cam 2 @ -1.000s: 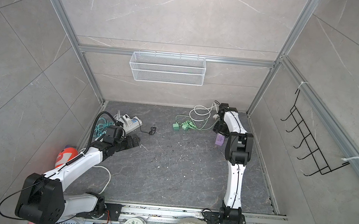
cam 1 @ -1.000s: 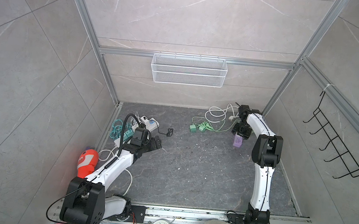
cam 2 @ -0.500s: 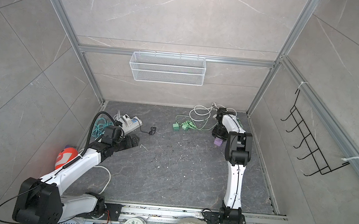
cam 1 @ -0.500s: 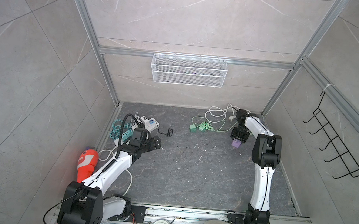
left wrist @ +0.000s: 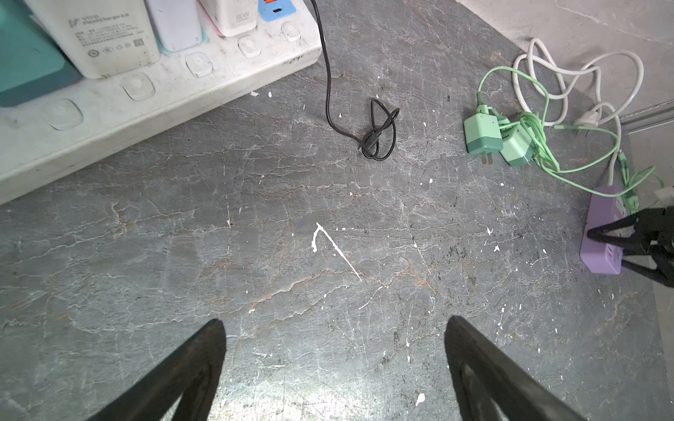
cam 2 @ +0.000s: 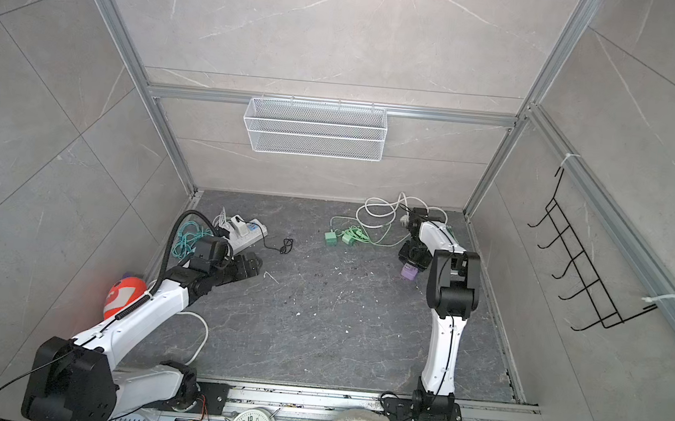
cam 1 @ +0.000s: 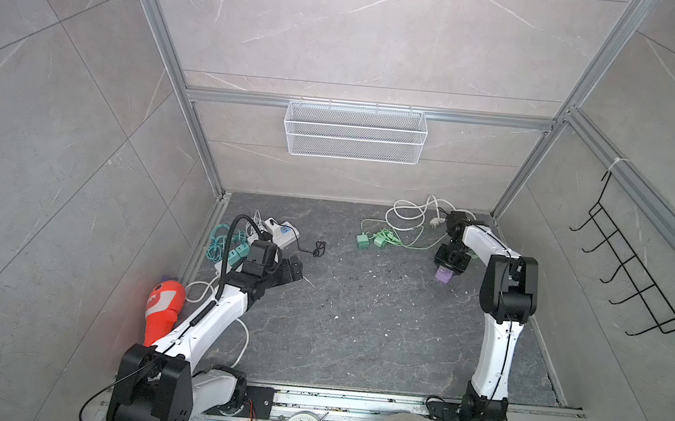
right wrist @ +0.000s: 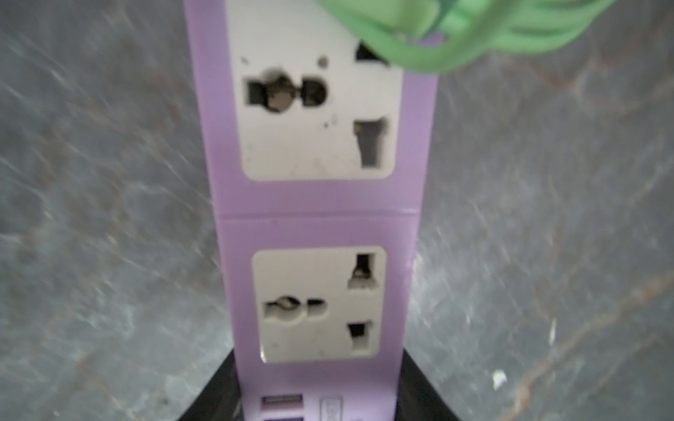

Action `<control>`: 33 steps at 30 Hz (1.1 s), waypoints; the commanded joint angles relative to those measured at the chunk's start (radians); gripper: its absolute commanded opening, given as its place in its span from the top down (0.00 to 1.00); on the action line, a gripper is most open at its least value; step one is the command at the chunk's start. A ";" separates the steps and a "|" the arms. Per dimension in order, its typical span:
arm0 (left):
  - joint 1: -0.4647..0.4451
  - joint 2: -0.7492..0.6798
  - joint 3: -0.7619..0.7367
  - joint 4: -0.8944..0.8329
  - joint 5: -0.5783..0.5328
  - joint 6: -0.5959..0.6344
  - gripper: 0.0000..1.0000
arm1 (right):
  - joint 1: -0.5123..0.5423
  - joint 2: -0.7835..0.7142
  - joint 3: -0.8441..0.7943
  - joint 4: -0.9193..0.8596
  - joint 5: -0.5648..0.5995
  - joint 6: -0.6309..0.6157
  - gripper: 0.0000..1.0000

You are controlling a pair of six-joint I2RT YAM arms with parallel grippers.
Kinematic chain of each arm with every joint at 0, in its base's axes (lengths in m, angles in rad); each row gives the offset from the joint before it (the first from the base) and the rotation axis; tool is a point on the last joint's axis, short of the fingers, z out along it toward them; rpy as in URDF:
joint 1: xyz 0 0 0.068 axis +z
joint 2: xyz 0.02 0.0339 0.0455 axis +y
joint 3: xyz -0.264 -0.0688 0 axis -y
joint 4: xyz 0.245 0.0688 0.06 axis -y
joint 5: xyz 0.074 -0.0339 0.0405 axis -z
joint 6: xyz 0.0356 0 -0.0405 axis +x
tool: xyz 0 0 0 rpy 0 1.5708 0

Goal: Insert the plug
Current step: 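Grasp the purple power strip with the right gripper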

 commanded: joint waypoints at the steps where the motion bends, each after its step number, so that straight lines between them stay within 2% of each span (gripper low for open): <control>1: -0.004 -0.006 0.034 0.004 0.003 -0.018 0.04 | 0.031 -0.089 -0.096 0.020 -0.003 0.093 0.88; 7: -0.003 -0.007 0.034 -0.017 -0.001 -0.018 0.04 | 0.088 -0.234 -0.263 0.112 -0.034 0.226 0.88; 12: -0.003 0.018 0.032 -0.003 0.015 -0.020 0.04 | 0.186 -0.359 -0.407 0.180 -0.016 0.360 0.87; 18: -0.003 0.020 0.033 0.003 0.045 -0.001 0.04 | 0.262 -0.380 -0.449 0.154 0.044 0.429 0.87; 21: -0.003 0.004 0.025 0.008 0.038 -0.002 0.04 | 0.336 -0.398 -0.485 0.172 0.070 0.473 0.87; 26: -0.003 0.003 0.020 -0.006 0.047 0.006 0.03 | 0.466 -0.406 -0.531 0.166 0.128 0.597 0.87; 33: -0.003 0.047 0.021 -0.026 0.080 0.006 0.03 | 0.641 -0.358 -0.596 0.244 0.134 0.786 0.86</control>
